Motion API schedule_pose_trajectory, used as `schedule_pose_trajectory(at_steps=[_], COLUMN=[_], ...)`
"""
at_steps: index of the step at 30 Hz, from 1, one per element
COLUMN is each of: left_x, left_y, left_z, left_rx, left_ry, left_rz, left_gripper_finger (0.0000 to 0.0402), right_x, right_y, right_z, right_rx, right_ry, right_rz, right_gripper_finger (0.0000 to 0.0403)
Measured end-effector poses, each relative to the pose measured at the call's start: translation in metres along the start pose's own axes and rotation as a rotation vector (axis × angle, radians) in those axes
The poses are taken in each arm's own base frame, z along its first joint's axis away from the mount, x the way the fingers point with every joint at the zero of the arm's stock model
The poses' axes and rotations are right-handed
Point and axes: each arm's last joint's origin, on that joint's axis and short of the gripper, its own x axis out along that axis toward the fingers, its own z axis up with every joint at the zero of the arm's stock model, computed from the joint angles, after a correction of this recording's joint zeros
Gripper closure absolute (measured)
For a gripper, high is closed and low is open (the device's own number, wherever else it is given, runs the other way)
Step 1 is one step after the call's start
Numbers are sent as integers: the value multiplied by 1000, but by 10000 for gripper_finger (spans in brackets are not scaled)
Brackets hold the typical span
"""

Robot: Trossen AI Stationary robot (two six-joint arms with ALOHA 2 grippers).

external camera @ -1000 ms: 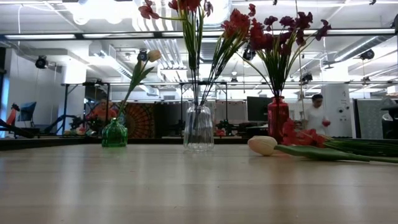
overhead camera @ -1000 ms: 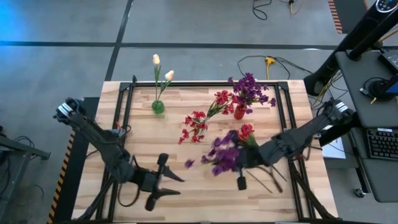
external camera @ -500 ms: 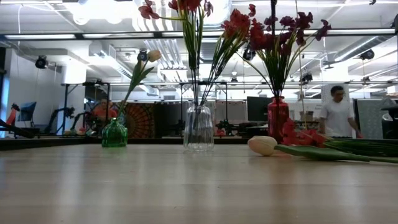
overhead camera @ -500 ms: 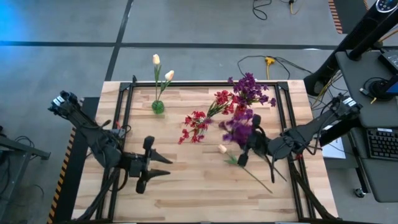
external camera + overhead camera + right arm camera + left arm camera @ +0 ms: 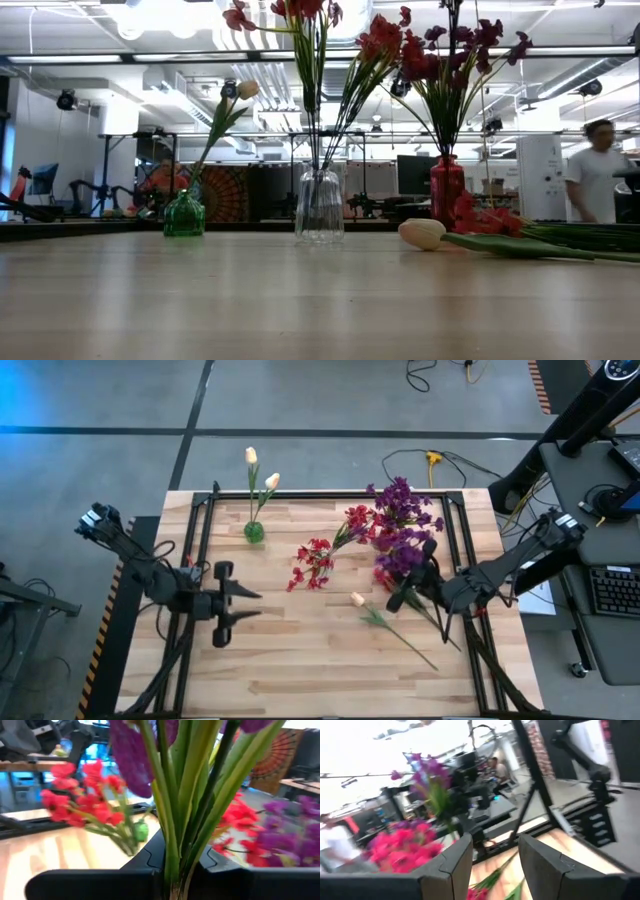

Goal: Sort flowers into vase by color
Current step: Put the violet flowers into the red vase

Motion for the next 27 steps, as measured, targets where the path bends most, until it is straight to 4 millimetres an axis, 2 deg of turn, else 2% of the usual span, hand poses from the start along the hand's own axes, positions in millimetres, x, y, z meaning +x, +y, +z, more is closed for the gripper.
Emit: schedule_pose_trajectory(at_steps=[7,14,21,25,27], left_x=[-19,-28,-26,-23,-22], left_y=[15,9,16,14,15], left_z=[-13,-35,-20,-27,-33], left_rx=[-25,66,107,156,168], left_ry=[54,103,-1,-11,19], left_rz=[181,152,96,-39,-34], left_gripper_finger=[259,259,259,259,259], right_x=[-3,-4,3,7,9], right_y=[-13,-34,-49,-51,-53], right_z=[-2,-2,-3,-12,-12], right_rx=[-71,-111,8,-8,-21], right_ry=[-4,-11,-62,-43,-43], right_rz=[-120,-123,161,126,93], right_gripper_finger=[374,374,374,374,374])
